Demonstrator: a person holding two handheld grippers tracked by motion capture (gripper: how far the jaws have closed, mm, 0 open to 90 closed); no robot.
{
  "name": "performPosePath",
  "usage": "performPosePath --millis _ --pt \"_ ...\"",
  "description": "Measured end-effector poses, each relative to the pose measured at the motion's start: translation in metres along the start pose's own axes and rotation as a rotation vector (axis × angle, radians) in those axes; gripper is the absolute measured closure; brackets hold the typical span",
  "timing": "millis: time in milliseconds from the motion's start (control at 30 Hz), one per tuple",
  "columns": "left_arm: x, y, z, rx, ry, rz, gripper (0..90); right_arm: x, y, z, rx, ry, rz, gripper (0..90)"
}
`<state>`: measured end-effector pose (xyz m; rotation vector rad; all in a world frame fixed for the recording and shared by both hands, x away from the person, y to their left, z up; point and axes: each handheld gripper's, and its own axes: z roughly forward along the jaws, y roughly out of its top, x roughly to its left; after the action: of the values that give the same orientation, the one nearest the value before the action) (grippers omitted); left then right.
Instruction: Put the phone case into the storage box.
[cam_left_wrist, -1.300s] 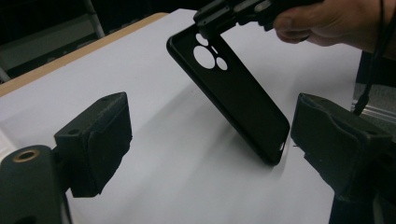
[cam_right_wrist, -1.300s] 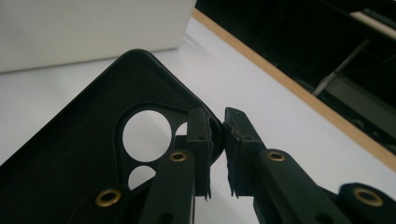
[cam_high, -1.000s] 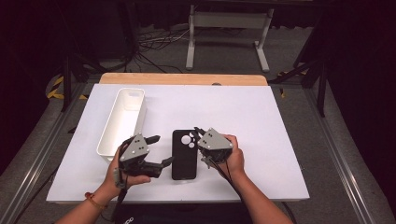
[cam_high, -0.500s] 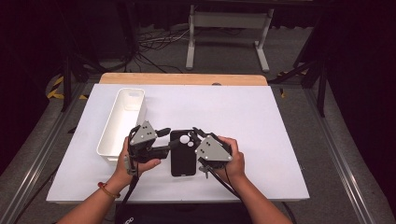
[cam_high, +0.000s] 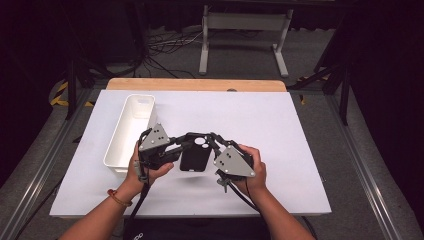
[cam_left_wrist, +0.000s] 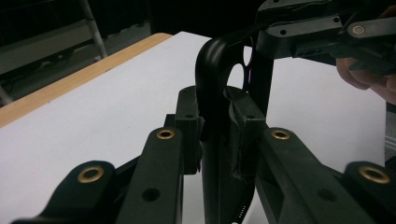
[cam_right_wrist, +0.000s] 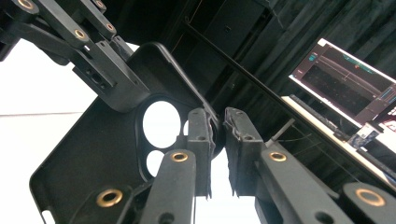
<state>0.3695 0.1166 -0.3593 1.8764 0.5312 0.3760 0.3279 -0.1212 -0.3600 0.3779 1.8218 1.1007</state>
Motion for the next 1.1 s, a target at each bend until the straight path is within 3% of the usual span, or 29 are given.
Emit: performPosePath --millis 200,233,267,367,433,500,567,600,667,700,767,833,1100 --pt "0.007 0.009 -0.004 -0.041 -0.054 -0.009 80.7 -0.011 0.009 -0.005 -0.01 0.014 0.046 81.0" --pt "0.007 0.01 -0.004 -0.048 -0.068 -0.019 81.1 -0.015 0.01 -0.005 -0.002 0.03 0.069 80.7" --pt "0.007 0.011 -0.005 -0.051 -0.065 -0.003 81.2 -0.017 0.011 -0.006 -0.006 0.039 0.095 80.6" --pt "0.007 0.011 -0.005 -0.055 -0.07 -0.02 81.5 -0.018 0.012 -0.006 -0.001 0.04 0.087 80.5" --pt "0.007 0.011 -0.007 -0.071 -0.054 0.005 81.6 -0.019 0.012 -0.007 -0.007 0.042 0.099 80.5" --pt "0.007 0.011 -0.008 -0.076 -0.064 -0.003 81.7 -0.02 0.012 -0.006 0.0 0.057 0.112 80.3" --pt "0.005 0.01 -0.009 -0.086 -0.039 0.021 81.7 -0.02 0.013 -0.007 -0.006 0.057 0.112 80.1" --pt "0.005 0.009 -0.008 -0.087 -0.04 0.015 81.8 -0.019 0.013 -0.007 0.001 0.061 0.111 79.6" --pt "0.006 0.009 -0.01 -0.085 -0.047 0.021 81.8 -0.02 0.013 -0.006 -0.009 0.071 0.143 78.1" --pt "0.006 0.009 -0.01 -0.095 -0.025 0.033 81.8 -0.02 0.013 -0.006 -0.011 0.073 0.134 78.1" --pt "0.007 0.008 -0.012 -0.096 -0.023 0.024 81.8 -0.021 0.012 -0.005 -0.012 0.069 0.13 76.9" --pt "0.01 0.007 -0.016 -0.111 -0.023 0.008 81.8 -0.025 0.011 -0.006 -0.023 0.083 0.166 73.3" --pt "0.017 0.008 -0.022 -0.143 0.0 0.003 81.8 -0.032 0.004 -0.008 -0.016 0.107 0.21 69.2"
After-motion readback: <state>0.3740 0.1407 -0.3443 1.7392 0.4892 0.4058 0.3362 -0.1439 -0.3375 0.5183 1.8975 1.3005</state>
